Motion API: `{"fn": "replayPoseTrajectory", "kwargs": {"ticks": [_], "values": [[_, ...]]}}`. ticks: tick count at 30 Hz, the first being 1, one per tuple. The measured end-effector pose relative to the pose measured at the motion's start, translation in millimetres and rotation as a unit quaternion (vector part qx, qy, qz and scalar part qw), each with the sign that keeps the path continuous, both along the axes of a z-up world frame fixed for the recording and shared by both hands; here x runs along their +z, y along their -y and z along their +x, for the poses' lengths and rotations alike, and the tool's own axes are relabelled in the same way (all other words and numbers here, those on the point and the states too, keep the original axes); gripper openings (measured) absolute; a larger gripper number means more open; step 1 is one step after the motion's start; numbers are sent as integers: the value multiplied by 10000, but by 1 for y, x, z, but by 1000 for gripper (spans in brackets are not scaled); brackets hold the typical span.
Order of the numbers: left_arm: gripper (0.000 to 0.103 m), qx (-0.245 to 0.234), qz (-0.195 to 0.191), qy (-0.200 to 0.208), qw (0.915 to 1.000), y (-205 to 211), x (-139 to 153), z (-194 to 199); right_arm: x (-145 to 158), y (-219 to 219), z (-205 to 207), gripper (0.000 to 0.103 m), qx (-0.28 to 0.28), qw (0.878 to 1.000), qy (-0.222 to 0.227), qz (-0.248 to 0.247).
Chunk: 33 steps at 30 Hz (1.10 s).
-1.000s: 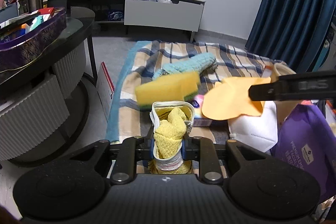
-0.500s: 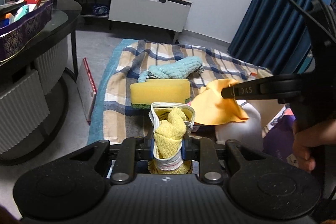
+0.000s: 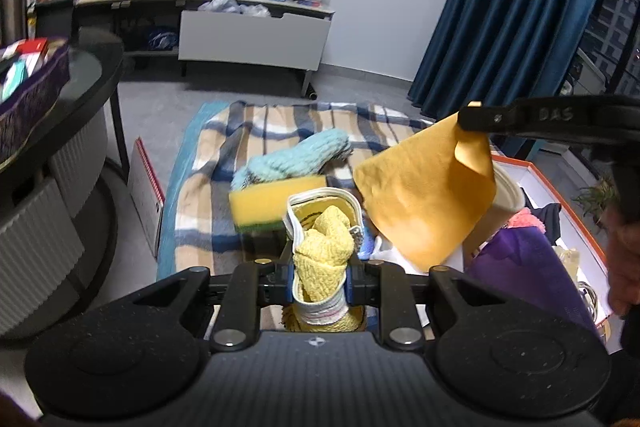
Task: Organize soft objects
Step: 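Grasp the orange cloth with the right tool while the left tool holds the pouch, then lift the orange cloth with the right tool while the left tool lifts the pouch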
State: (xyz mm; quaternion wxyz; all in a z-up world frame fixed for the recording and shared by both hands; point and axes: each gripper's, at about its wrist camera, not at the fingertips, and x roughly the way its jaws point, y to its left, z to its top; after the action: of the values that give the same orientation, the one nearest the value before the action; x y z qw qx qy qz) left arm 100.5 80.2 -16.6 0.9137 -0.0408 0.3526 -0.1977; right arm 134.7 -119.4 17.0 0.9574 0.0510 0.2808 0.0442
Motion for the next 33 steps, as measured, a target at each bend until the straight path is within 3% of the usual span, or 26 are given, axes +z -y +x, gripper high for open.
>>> {"fn": "replayPoseTrajectory", "kwargs": {"ticks": [5, 10, 13, 15, 17, 18, 22, 28, 30, 32, 33], "values": [[23, -141, 54, 98, 9998, 10, 5, 0, 17, 11, -14, 2, 88, 9997, 183, 107], [23, -74, 177, 131, 9997, 16, 2, -2, 5, 10, -19, 2, 596, 9969, -372, 360], [23, 28, 199, 122, 9997, 14, 0, -6, -11, -3, -21, 5, 792, 9941, -735, -24], [23, 113, 204, 75, 9997, 12, -1, -7, -20, -9, -20, 19, 813, 9919, -958, -206], [23, 173, 224, 62, 9996, 10, -2, -9, -29, -12, -18, 70, 844, 9898, -1129, -187], [23, 201, 217, 58, 9995, 9, -2, -10, -32, -14, -16, 78, 878, 9890, -1174, -176], [23, 297, 187, 16, 9994, 8, -3, -11, -43, -32, -9, 82, 925, 9843, -1342, -685], [23, 471, 167, -47, 9987, 5, -6, -13, -70, -56, 16, 84, 1019, 9708, -1694, -1359], [23, 559, 147, -89, 9983, 2, -9, -13, -80, -63, 18, 80, 1044, 9669, -1658, -1637], [23, 639, 125, -127, 9978, -1, -10, -13, -84, -63, 17, 27, 1007, 9660, -1627, -1740], [23, 672, 116, -128, 9976, -2, -9, -14, -82, -61, 15, 24, 985, 9685, -1551, -1680]]}}
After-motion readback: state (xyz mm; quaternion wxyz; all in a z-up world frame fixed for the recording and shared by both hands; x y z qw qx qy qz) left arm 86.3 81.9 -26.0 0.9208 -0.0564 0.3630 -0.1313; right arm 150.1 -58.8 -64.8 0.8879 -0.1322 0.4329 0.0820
